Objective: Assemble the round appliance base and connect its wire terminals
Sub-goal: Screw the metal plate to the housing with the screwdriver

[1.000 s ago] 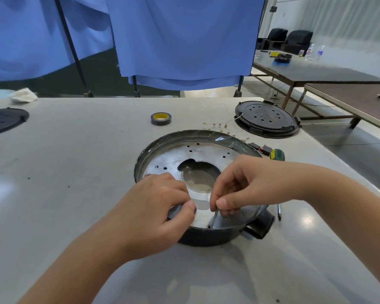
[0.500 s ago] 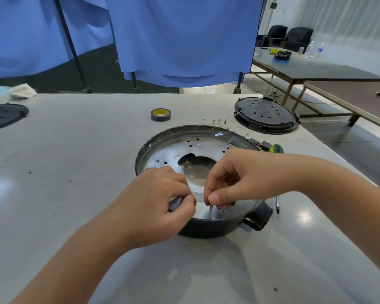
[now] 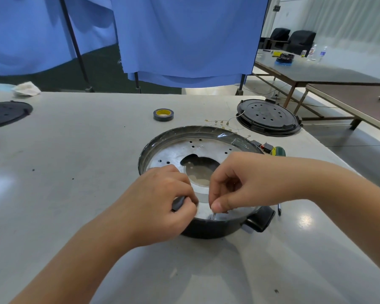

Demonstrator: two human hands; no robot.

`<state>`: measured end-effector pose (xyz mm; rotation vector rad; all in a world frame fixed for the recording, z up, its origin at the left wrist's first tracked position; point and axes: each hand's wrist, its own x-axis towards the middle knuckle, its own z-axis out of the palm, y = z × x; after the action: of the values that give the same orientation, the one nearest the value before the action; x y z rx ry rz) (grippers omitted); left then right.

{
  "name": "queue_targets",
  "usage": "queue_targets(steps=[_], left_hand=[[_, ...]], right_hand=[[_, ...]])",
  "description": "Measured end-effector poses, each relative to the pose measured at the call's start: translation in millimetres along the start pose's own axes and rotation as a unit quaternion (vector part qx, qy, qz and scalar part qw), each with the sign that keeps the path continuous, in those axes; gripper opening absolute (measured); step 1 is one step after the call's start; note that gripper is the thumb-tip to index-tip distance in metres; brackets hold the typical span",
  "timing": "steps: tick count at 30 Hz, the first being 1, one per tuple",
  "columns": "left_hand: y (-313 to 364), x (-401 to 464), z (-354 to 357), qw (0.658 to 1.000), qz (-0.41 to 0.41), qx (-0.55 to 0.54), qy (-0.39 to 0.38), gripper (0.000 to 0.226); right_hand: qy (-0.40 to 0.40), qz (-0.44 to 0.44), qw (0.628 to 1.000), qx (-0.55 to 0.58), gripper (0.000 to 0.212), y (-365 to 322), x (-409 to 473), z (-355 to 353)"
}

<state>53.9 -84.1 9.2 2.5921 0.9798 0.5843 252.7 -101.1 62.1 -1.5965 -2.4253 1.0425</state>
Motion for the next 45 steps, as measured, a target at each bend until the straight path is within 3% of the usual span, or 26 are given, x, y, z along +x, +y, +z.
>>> queue_targets(steps=[4,26,33,36,45], left_hand=[[-0.3,-0.2,0.4,1.0,0.0,0.0,0.002,0.044],[-3.0,-0.3,1.6,1.0,0.0,0.008,0.0,0.041],[-4.2,0.1,2.8,1.0,0.003,0.01,0.003,0.043],[-4.6,0.0,3.3,1.0,0.002,0.01,0.004,0.044],[-5.9,0.6,4.6,1.0,0.002,0.016,0.006,0.04]], right_hand=[[-0.004,0.023,0.998,-0.056,0.011,-0.3,8.3,9.4],[-0.017,0.038,0.996,-0.076,0.014,4.8,23.1,19.0],[-0.017,0.123,0.986,-0.108,0.04,6.6,30.2,10.1],[-0.043,0.141,0.981,-0.129,0.042,1.1,36.9,5.8],[-0.044,0.106,0.981,-0.157,0.037,-0.3,39.0,5.8]])
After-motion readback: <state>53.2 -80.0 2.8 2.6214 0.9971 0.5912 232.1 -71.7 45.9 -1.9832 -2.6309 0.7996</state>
